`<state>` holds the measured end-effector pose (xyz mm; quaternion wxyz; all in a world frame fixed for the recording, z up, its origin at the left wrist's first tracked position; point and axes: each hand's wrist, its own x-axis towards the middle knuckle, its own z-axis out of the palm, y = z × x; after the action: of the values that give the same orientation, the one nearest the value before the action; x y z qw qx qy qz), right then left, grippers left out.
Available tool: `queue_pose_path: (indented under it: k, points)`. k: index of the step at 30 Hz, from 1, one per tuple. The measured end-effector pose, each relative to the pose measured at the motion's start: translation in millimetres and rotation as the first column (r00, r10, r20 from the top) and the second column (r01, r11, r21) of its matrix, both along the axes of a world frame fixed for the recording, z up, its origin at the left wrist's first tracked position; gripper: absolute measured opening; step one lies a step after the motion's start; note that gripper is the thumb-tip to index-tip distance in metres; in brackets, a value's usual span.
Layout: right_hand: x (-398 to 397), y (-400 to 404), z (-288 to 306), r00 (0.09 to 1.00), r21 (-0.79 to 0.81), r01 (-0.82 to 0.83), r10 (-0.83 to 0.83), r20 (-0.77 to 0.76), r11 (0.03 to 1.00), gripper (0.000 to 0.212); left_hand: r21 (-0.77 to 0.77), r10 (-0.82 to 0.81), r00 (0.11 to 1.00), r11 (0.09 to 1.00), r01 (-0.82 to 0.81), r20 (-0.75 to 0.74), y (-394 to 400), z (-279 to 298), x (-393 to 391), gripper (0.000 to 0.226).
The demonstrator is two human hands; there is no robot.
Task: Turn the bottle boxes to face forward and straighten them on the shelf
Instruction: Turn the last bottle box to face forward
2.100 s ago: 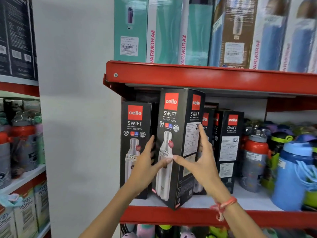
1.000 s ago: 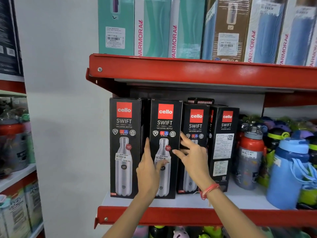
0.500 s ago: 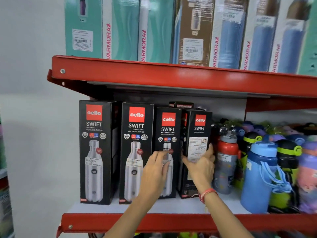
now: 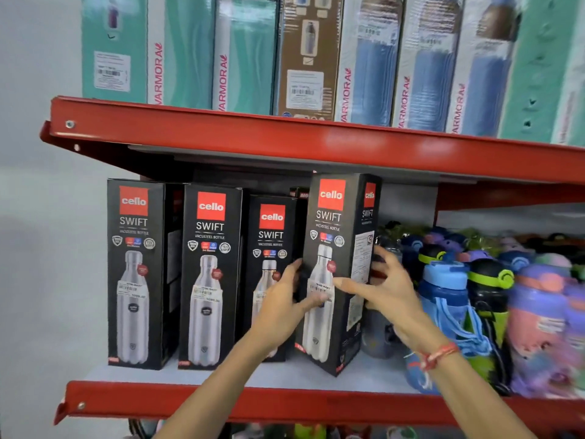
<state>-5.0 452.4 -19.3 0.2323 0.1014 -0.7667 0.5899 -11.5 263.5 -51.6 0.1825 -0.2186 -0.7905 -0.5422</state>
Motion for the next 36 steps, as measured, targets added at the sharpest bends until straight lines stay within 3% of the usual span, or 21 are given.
queue_pose_path:
  k: [3,8,14,20,28,32,36]
  points:
    - [1.9,13.6,1.3,0.981,-0.064,-0.186,0.189,0.039,0.98,0.108,0.022,-0.091,0.996,0.996,0.09,0.024,3.8,-2.4,-2.0,0.091]
    - [-11.4,24.4,1.4,0.9,-0.067,-0.417,0.422,0.109,0.906,0.099,-0.048,0.118,0.988,0.991,-0.124,-0.102,20.6,-12.7,1.0,0.097]
    - [-43.4,20.5,0.0,0.893,0.095,-0.437,0.418,0.168,0.895,0.091,-0.041,0.28,0.958,0.958,-0.283,-0.066,45.0,-15.9,-7.5,0.096]
    - [-58.9,13.9,-14.9,0.909,0.104,-0.406,0.389,0.149,0.908,0.089,-0.087,0.339,0.941,0.938,-0.337,0.015,53.6,-23.7,-24.5,0.092]
    - [-55.7,3.9,-31.5,0.964,0.164,-0.253,0.234,0.123,0.954,0.087,-0.137,0.369,0.929,0.92,-0.368,-0.019,50.0,-40.5,-29.2,0.083]
    - [-49.0,-12.3,-31.9,0.995,0.259,0.088,-0.073,-0.064,0.962,0.084,-0.149,0.342,0.935,0.924,-0.353,-0.092,36.1,-42.3,-19.0,0.065]
    - [-23.0,-48.6,-29.8,0.924,0.185,0.35,-0.305,-0.233,0.918,0.079,-0.065,0.329,0.915,0.934,-0.352,-0.234,-8.9,-43.0,4.6,0.035]
